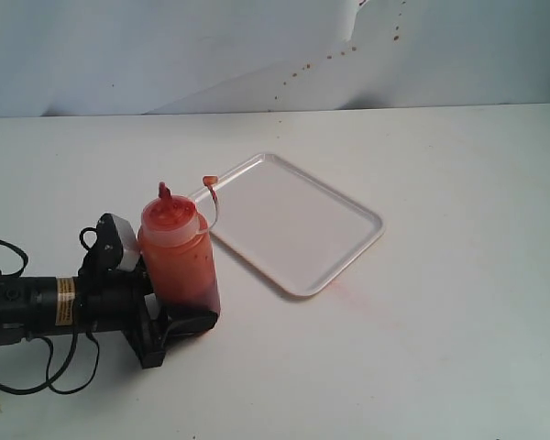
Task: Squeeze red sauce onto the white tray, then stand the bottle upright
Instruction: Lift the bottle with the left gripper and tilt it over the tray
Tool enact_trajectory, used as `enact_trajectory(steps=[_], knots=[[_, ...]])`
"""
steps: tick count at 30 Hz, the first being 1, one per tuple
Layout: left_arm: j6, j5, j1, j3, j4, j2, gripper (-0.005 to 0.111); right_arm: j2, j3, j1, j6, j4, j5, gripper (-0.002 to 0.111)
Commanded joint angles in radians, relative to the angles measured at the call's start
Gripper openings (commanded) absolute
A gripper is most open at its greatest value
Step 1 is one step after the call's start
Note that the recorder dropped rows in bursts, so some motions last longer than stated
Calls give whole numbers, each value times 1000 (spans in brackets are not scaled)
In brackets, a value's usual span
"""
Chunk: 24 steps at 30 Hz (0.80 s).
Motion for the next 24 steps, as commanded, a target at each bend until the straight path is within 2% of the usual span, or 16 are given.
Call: enact_trajectory(steps=[1, 11, 16, 24], knots=[[1, -20, -5, -3, 5, 2, 1, -7, 4, 2, 6, 1, -1, 0], [26, -39, -5, -3, -36, -78, 0, -7, 4, 2, 6, 1, -1, 0], [33, -39, -5, -3, -109, -126, 0, -7, 4, 2, 6, 1, -1, 0], [296, -41, -5, -3, -295, -162, 0, -7, 4, 2, 6, 1, -1, 0]])
